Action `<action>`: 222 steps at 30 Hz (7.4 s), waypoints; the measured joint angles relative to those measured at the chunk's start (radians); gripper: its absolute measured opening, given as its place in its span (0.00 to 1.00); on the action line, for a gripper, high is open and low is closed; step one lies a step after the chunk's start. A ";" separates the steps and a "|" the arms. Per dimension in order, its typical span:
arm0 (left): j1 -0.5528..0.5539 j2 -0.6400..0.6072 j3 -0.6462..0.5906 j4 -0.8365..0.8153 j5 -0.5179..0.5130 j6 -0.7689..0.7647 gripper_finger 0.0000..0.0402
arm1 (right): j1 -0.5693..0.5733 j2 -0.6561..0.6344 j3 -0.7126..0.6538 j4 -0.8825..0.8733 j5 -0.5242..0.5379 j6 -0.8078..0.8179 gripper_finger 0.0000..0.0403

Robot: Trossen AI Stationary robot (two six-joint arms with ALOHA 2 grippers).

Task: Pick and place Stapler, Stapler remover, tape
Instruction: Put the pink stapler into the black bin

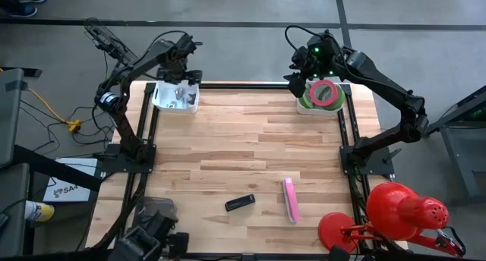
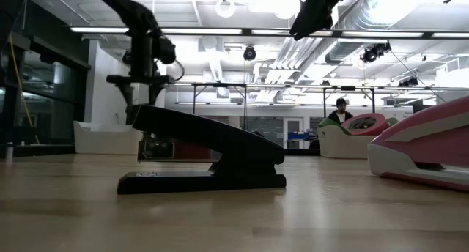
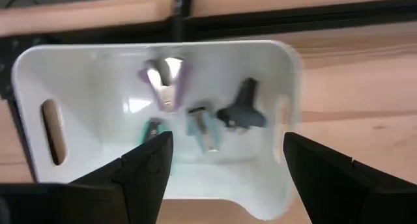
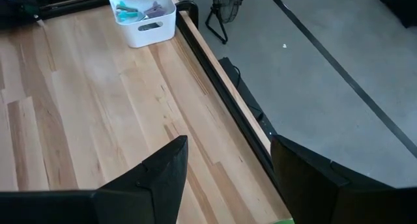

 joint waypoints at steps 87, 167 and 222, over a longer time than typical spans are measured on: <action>-1.110 0.081 0.141 0.011 -0.231 0.164 0.84 | 0.442 -0.195 -0.614 -0.152 -0.130 0.854 0.52; -1.109 0.085 0.140 0.096 -0.199 0.267 0.84 | 0.989 0.281 -0.692 0.339 -0.050 1.805 0.74; -0.718 -0.197 0.141 0.305 0.053 0.347 0.84 | 0.476 0.027 -0.065 0.138 0.318 0.501 0.40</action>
